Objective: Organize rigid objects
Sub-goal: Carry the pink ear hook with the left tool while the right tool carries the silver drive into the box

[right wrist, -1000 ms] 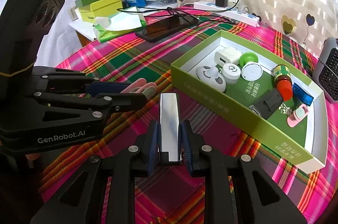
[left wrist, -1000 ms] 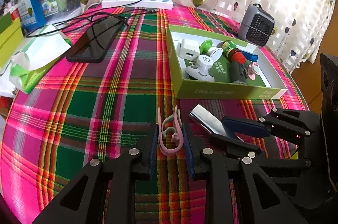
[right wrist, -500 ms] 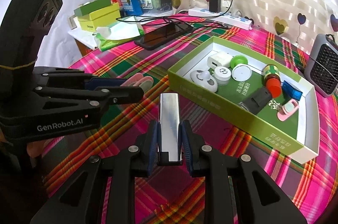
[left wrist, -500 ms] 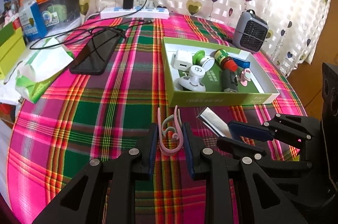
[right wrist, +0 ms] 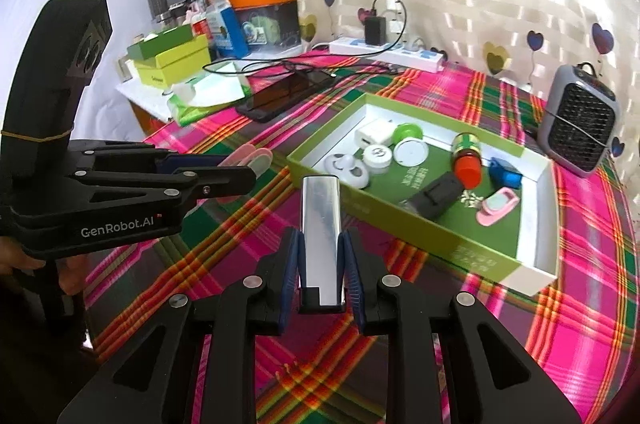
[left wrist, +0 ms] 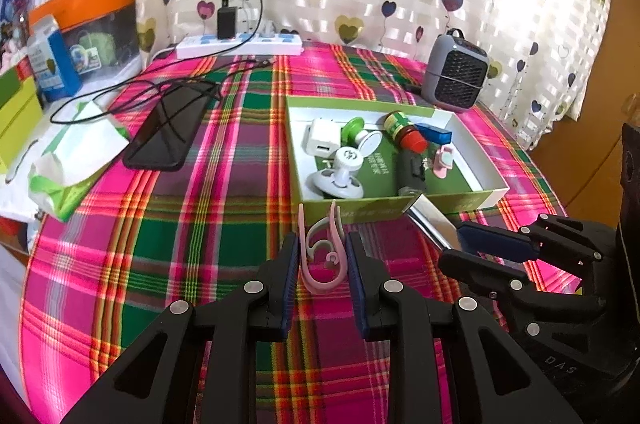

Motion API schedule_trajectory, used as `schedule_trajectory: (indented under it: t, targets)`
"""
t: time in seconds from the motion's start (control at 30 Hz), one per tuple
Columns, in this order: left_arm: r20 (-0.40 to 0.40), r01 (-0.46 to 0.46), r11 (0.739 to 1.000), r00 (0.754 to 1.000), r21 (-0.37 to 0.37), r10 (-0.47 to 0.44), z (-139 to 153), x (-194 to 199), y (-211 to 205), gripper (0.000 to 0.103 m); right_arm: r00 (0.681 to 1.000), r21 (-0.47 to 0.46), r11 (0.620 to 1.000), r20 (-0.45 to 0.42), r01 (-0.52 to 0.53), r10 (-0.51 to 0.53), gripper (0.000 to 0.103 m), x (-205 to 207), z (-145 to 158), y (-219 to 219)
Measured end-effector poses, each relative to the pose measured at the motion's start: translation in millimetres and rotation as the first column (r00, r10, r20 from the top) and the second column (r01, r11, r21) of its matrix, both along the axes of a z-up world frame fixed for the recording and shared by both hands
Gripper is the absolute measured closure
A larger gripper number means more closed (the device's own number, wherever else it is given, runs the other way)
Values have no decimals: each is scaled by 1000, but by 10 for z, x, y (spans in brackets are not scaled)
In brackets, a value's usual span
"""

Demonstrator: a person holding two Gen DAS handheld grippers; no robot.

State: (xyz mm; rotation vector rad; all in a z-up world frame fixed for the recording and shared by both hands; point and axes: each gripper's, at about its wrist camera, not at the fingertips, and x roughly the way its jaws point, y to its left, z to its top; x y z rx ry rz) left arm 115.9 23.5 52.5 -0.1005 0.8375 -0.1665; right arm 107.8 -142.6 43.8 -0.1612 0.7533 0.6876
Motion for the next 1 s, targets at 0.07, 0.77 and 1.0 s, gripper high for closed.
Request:
schedule_trajectory:
  t: [0.07, 0.77, 1.0]
  targets:
    - [5, 6, 1000, 1000, 0, -6, 18, 15, -21, 81, 1000, 3, 1000, 5, 10, -10, 79, 2, 19, -34]
    - [26, 69, 997, 997, -18, -69, 100, 344, -292, 81, 984, 13, 984, 30, 176, -177, 79, 304, 180, -514]
    - [15, 87, 996, 996, -27, -87, 60, 546, -393, 81, 970, 0, 970, 20, 242, -242, 79, 538, 154, -633]
